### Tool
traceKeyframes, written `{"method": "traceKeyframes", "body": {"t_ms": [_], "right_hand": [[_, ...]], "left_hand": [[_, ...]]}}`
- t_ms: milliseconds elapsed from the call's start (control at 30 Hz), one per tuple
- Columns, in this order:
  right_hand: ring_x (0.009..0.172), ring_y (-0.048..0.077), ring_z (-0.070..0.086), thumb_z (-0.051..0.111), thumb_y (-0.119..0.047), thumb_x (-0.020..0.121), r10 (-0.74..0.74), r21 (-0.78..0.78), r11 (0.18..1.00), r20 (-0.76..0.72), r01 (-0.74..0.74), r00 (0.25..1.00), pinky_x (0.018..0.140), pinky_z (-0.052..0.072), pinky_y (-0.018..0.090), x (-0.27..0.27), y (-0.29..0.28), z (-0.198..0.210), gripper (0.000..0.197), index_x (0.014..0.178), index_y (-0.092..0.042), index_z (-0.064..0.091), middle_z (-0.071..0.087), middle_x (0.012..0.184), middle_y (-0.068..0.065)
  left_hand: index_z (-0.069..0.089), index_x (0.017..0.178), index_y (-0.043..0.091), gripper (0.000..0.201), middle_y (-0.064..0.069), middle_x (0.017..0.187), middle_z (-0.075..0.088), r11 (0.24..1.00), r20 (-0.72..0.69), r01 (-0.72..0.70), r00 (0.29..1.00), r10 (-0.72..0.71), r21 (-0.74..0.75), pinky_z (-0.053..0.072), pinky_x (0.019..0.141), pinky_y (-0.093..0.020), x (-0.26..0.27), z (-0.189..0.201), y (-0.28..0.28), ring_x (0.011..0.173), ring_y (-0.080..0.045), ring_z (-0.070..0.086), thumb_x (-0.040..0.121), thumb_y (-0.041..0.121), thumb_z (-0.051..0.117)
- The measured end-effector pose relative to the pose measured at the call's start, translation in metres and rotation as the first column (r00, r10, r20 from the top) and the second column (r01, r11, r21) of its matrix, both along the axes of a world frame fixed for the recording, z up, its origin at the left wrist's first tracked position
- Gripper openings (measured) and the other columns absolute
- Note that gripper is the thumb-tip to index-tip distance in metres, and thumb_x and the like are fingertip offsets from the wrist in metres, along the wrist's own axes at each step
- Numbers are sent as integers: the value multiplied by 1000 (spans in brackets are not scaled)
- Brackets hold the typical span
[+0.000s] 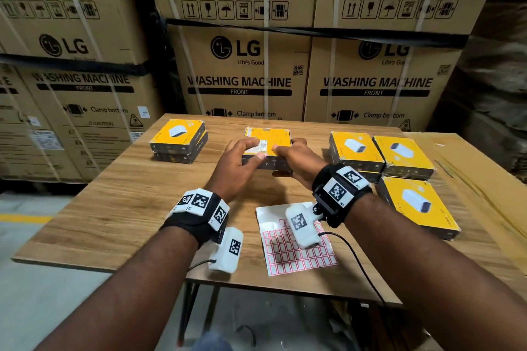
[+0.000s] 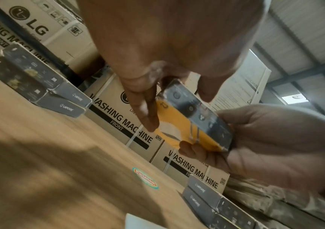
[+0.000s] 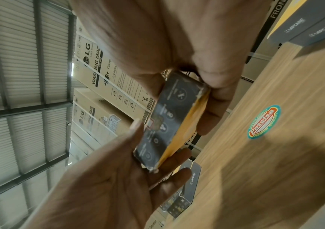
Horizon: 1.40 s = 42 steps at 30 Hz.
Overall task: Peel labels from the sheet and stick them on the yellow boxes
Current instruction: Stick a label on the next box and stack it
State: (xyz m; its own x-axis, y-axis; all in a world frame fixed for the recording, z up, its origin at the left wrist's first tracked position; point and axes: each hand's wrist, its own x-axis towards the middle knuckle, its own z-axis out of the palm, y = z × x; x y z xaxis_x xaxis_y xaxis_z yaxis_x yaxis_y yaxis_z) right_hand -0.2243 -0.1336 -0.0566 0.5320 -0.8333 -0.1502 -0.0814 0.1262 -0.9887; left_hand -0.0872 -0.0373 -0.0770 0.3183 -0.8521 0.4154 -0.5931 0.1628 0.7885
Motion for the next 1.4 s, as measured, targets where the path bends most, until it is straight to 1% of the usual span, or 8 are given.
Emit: {"method": "traceKeyframes", "body": {"t_ms": [167, 400, 567, 733, 867, 1033, 1233, 1400], "right_hand": [[97, 22, 65, 59, -40, 95, 110, -9, 994, -30, -110, 994, 77, 57, 38, -2, 9, 3, 59, 134, -13, 24, 60, 124, 13], [110, 20, 56, 68, -47, 88, 67, -434, 878, -308, -203, 949, 91, 49, 36, -12, 12, -1, 81, 148, -13, 25, 54, 126, 5], [112, 22, 57, 62, -41, 93, 70, -508, 808, -418, -298, 906, 95, 50, 38, -17, 12, -3, 62, 145, -15, 41, 57, 132, 8], [113, 11, 53, 71, -31, 88, 74, -534, 783, -430, -319, 900, 88, 43, 18, -18, 13, -1, 70, 148, -12, 39, 51, 140, 3], [124, 15, 51, 69, -44, 87, -19, -590, 772, -394, -236, 919, 96, 40, 22, -14, 14, -8, 73, 147, -12, 42, 50, 144, 2], [117, 12, 54, 73, -27, 86, -29, -590, 774, -396, -229, 918, 92, 38, 17, -19, 11, -12, 72, 148, -10, 40, 52, 142, 2], [131, 15, 48, 69, -45, 87, -63, -587, 796, -321, -146, 945, 96, 33, 17, -23, 12, -7, 67, 143, -13, 50, 48, 147, 1], [131, 13, 49, 76, -33, 84, -63, -630, 750, -370, -201, 927, 92, 33, 7, -25, 13, -9, 66, 143, -15, 50, 44, 150, 3]], "left_hand": [[65, 122, 10, 36, -5, 125, 58, 988, 141, -97, 983, 113, -117, 32, 94, -2, 2, -3, 3, 114, -7, 52, 90, 25, 69], [59, 132, 6, 40, -1, 129, 50, 999, 42, 15, 999, -16, 33, 52, 96, -49, 11, -9, 4, 122, -25, 54, 92, 8, 62], [58, 133, 6, 39, -3, 134, 49, 997, -85, 37, 996, -32, 61, 59, 85, -42, 11, -3, 9, 120, -26, 54, 95, 15, 60], [68, 121, 9, 39, -2, 123, 63, 991, 9, -122, 992, 123, -61, 49, 95, -25, 6, -8, 11, 110, -12, 59, 89, 33, 69], [70, 117, 8, 38, -2, 125, 64, 975, -62, -204, 978, 198, -89, 41, 100, -17, -5, -7, 7, 117, -9, 56, 84, 26, 75], [64, 126, 4, 41, -5, 133, 59, 994, 8, -93, 996, 93, -50, 32, 96, 2, -3, -8, 8, 123, -10, 51, 85, 1, 69], [59, 133, 6, 50, -2, 138, 53, 999, 26, -17, 1000, 17, -29, 34, 97, 0, -1, -10, 11, 124, -4, 46, 84, -4, 68], [67, 123, 10, 31, 2, 130, 60, 992, -131, -89, 988, 76, -94, 41, 102, -15, -4, -7, 9, 119, -5, 53, 92, 15, 65]]}}
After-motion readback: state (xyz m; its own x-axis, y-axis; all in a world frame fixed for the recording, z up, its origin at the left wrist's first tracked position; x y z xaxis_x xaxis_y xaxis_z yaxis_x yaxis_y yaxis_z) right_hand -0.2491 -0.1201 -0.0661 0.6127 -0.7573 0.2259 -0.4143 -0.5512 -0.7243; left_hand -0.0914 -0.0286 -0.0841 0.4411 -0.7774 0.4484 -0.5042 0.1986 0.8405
